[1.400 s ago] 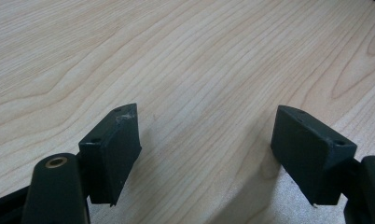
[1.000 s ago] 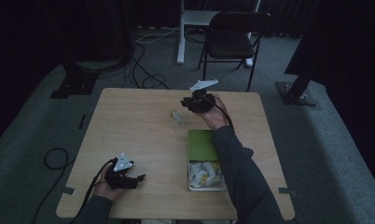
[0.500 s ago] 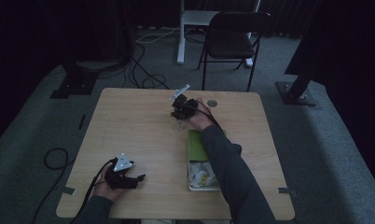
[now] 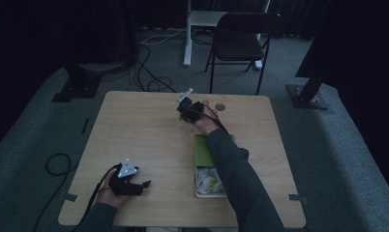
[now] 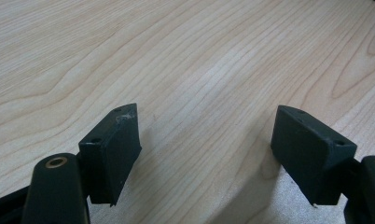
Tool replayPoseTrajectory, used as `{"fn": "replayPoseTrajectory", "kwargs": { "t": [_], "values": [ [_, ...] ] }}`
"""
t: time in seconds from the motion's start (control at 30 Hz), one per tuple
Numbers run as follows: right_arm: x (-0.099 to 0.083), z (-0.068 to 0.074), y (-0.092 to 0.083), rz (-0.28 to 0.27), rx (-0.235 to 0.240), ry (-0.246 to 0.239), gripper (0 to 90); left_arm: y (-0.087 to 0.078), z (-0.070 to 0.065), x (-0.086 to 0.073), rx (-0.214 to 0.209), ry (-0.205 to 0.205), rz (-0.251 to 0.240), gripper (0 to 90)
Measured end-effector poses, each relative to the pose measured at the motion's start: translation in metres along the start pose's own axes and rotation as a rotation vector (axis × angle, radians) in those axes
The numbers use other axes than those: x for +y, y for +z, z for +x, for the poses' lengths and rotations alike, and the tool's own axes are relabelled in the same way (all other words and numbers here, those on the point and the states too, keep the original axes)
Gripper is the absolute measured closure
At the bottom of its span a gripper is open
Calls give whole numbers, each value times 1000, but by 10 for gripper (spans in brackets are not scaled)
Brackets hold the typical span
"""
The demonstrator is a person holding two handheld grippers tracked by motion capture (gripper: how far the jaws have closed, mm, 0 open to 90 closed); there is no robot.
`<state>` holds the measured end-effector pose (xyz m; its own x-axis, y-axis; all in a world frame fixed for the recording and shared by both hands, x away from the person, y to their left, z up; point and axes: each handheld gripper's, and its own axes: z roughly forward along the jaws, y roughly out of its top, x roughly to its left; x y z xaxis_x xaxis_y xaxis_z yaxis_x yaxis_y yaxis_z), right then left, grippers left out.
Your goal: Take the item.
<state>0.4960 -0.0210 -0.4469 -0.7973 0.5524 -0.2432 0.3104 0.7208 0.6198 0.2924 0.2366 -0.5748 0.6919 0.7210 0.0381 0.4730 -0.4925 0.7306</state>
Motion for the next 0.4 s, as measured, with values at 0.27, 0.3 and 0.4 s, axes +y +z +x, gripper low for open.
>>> {"fn": "replayPoseTrajectory", "kwargs": {
  "t": [0.27, 0.3, 0.4],
  "values": [
    [-8, -14, -25, -110, -56, 67, 573, 0, 0, 0, 0, 0, 0, 248],
    [-10, -17, -28, -116, -60, 72, 566, 0, 0, 0, 0, 0, 0, 248],
    [-20, -26, -37, -146, -76, 112, 555, 0, 0, 0, 0, 0, 0, 248]
  ]
}}
